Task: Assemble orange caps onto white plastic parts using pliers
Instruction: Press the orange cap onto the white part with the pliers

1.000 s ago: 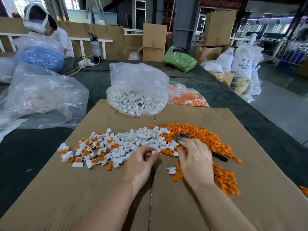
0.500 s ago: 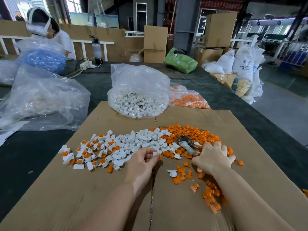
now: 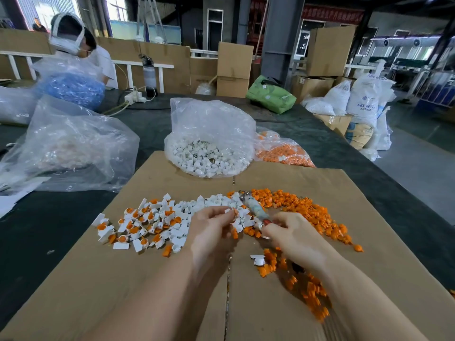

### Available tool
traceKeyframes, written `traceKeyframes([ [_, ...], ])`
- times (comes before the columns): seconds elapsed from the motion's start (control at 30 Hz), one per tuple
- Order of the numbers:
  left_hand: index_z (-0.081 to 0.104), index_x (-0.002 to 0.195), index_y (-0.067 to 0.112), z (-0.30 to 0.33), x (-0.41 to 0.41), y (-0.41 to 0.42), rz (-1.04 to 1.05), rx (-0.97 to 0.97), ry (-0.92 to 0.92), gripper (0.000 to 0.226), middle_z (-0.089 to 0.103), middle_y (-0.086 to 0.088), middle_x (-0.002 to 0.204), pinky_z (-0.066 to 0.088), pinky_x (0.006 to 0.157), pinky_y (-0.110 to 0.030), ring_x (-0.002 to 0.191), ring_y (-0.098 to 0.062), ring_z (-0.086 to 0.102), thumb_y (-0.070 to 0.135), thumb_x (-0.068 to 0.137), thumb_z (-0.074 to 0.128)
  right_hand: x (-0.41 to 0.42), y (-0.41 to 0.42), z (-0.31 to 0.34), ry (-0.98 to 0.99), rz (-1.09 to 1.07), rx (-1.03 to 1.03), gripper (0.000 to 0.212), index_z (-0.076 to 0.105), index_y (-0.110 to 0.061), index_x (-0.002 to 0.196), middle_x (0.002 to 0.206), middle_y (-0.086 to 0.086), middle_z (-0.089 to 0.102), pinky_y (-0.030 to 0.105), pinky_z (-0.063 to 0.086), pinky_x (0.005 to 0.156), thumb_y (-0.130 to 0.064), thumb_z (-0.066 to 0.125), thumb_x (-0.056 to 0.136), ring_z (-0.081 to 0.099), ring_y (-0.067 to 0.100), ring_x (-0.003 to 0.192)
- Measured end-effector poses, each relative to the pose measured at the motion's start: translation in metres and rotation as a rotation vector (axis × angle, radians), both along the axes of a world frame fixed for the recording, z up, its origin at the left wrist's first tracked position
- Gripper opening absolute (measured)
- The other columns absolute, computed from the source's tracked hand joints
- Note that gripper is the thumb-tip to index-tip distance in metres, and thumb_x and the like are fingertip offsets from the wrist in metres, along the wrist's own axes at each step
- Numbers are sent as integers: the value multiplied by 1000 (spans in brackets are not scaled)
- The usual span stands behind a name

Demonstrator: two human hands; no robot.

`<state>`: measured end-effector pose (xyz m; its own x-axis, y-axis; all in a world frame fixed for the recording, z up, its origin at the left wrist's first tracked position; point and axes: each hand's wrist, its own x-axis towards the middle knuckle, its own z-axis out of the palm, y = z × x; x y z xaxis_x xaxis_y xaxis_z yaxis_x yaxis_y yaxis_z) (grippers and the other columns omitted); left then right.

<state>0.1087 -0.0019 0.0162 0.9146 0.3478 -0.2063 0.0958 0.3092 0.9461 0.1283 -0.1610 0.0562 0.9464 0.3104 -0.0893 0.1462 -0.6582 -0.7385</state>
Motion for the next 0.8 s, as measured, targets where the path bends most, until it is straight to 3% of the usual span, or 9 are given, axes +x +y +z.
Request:
traceKeyframes([
  [0.1,62,91,1,13,1,-1,47,-81,24,4,52,-9,62,39,38,-18,42,-12,45,1,88,60,-7,3,6,300,39,199,16,56,-11,75,65,4,57,25,36,51,-19,52,89,48,15,54],
  [0.27,62,81,4,16,5,8,69,-6,83,8,52,-7,59,40,39,-18,42,-13,45,1,88,61,-6,5,8,507,56,290,11,57,-10,92,85,12,64,36,49,59,-17,49,88,60,22,71],
  [0.47,61,81,1,13,5,11,87,-23,102,8,54,-2,42,42,36,-16,33,-9,47,-2,88,60,-10,7,9,552,87,244,6,50,-15,77,75,8,58,38,48,61,-11,50,82,57,21,68],
  [0.6,60,79,2,11,7,12,70,-28,103,10,55,0,40,43,36,-16,33,-8,49,-2,88,60,-13,12,9,493,117,174,9,48,-10,93,81,10,56,34,51,58,-7,45,85,56,19,67],
  [0.7,61,79,3,9,8,12,71,6,100,9,57,1,43,44,38,-16,36,-7,52,-2,87,61,-15,15,9,413,128,95,7,38,-13,85,75,11,53,27,47,49,-6,40,88,52,19,55],
  [0.8,63,79,3,6,9,11,83,37,94,9,59,-1,48,48,43,-19,39,-8,53,-2,87,62,-17,17,8,357,112,51,9,36,-14,84,73,12,52,30,46,50,-7,38,90,51,25,60],
])
